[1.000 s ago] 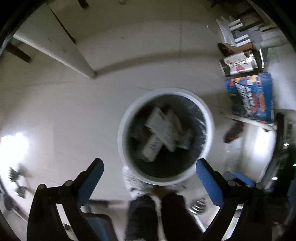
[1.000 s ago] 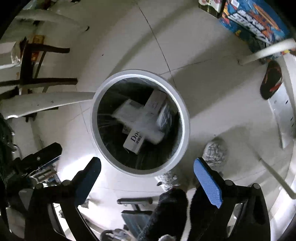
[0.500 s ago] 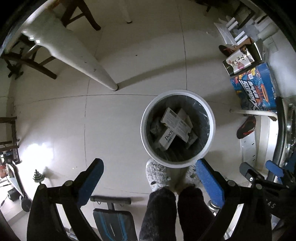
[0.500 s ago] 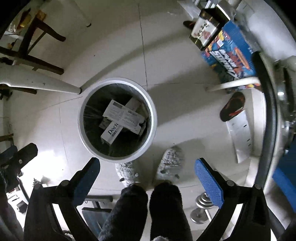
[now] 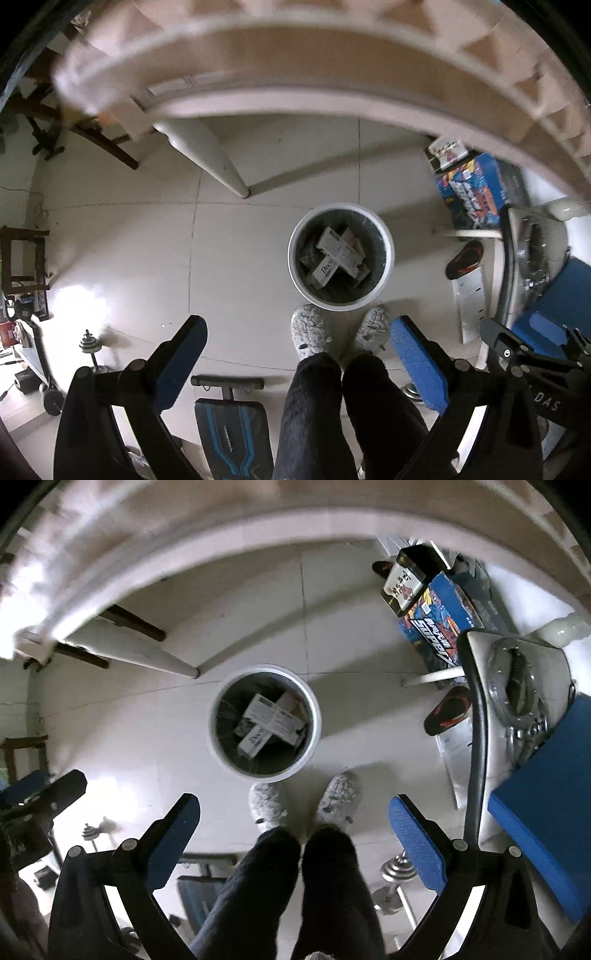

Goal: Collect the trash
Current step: 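Lift both tools from the bin back over the table, then grasp the green-blue rice bag with the left tool while the right tool grasps the cardboard box piece, then carry the rice bag and cardboard piece over the white bin and open both tools, then move both tools from the bin back over the table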

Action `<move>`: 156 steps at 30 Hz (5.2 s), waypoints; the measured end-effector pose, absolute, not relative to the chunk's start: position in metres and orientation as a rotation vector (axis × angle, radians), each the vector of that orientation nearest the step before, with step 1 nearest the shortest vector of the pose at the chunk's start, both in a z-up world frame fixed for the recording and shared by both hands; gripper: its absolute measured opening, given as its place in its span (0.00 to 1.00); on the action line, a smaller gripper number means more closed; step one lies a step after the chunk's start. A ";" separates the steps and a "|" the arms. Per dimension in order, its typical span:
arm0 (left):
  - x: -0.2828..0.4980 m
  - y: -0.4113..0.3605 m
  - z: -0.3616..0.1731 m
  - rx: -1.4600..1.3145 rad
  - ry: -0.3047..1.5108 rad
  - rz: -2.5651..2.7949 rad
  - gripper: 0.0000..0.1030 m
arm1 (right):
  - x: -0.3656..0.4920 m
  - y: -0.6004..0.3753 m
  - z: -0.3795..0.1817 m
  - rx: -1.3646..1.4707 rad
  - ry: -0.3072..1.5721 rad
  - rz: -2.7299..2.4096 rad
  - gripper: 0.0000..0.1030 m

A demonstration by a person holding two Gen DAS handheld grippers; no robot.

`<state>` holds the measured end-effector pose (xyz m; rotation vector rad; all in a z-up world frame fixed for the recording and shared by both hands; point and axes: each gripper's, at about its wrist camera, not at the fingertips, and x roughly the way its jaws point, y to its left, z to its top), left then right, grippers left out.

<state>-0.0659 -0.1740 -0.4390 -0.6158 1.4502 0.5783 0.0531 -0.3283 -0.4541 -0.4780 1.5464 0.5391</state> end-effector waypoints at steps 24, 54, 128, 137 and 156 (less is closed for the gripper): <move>0.151 -0.073 -0.259 -0.623 1.190 0.727 0.99 | 0.301 -0.283 -0.220 -0.171 1.375 0.429 1.00; 0.438 0.041 -0.352 -0.744 1.305 0.590 0.50 | 0.732 -0.160 -0.305 -0.410 1.487 0.342 0.87; 0.014 -0.151 -0.721 -0.794 1.623 0.478 0.29 | 0.122 -0.341 -0.695 -0.193 1.762 0.445 0.74; -0.023 -0.135 -0.717 -0.771 1.626 0.537 0.95 | 0.105 -0.327 -0.759 -0.105 1.877 0.533 1.00; -0.032 -0.162 -0.631 -0.538 1.615 0.572 0.95 | 0.077 -0.324 -0.672 -0.538 1.646 0.433 1.00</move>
